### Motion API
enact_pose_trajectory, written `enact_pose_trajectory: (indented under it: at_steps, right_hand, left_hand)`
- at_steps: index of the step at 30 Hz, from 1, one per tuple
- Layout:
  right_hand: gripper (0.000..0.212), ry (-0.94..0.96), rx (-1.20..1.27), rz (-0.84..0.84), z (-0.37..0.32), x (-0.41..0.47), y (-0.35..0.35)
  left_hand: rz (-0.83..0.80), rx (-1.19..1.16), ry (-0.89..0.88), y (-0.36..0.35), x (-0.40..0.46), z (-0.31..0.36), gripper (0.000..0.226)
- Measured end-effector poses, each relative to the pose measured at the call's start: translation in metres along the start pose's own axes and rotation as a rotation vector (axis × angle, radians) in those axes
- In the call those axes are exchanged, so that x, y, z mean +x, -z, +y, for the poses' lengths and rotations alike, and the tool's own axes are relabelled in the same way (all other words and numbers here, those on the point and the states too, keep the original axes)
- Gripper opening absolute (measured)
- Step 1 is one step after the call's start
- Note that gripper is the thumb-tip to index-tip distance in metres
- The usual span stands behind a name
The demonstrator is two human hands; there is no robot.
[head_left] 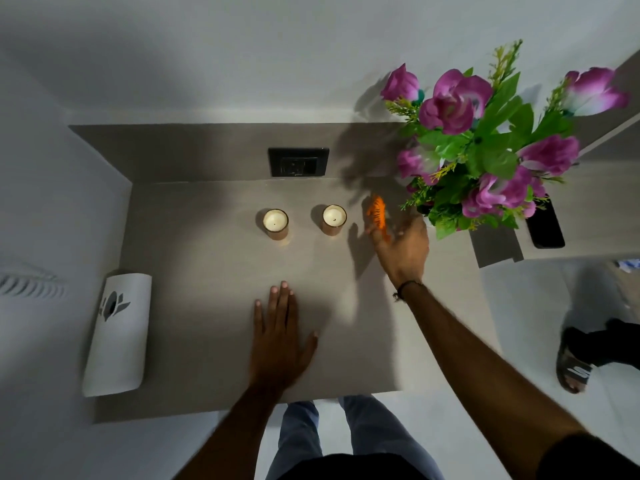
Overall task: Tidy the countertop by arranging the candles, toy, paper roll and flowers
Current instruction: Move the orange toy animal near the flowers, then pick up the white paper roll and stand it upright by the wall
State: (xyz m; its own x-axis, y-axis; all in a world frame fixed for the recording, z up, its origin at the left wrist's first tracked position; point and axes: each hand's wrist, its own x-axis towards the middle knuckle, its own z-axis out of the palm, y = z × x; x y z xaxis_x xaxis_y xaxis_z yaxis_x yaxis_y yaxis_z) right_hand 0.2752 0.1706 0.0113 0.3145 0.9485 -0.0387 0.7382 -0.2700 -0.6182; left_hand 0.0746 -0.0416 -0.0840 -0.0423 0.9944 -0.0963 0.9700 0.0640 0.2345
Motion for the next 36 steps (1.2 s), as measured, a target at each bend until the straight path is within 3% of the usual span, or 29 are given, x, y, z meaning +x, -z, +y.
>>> enact_pose_trajectory:
  at_steps: [2,4,10,15,19,23,26,30,33,36]
  right_hand:
    - [0.046,0.086,0.055,0.076,0.017,-0.04,0.006]
    - [0.041,0.18,0.006,0.016,0.03,-0.082,0.0]
    - [0.089,0.428,-0.409,-0.348,0.023,-0.145,-0.059]
    - [0.098,0.494,-0.526,-0.318,0.029,-0.162,-0.076]
    - [0.098,0.485,-0.555,-0.323,0.027,-0.162,-0.077]
    - [0.099,0.489,-0.557,-0.332,0.029,-0.161,-0.078]
    - [0.099,0.485,-0.552,-0.334,0.03,-0.161,-0.08]
    - [0.099,0.482,-0.542,-0.329,0.032,-0.16,-0.081]
    - [0.099,0.487,-0.541,-0.322,0.032,-0.16,-0.082]
    - [0.099,0.485,-0.549,-0.325,0.032,-0.16,-0.081]
  left_hand:
    - [-0.011,0.005,0.01,0.006,0.001,0.002,0.092]
    - [0.035,-0.033,-0.001,0.01,0.0,0.001,0.084]
    - [0.179,-0.045,0.149,0.042,-0.017,-0.046,0.075]
    - [0.326,0.138,0.528,0.088,-0.025,-0.106,0.076]
    - [0.235,0.08,0.835,0.112,-0.03,-0.145,0.085]
    - [0.104,0.06,0.934,0.123,-0.029,-0.152,0.09]
    - [0.089,-0.104,1.09,0.131,-0.023,-0.149,0.101]
    - [0.111,-0.341,1.225,0.144,-0.018,-0.145,0.083]
    - [0.279,-0.379,1.176,0.148,-0.015,-0.123,0.078]
    - [0.557,-0.507,1.101,0.145,-0.007,-0.1,0.091]
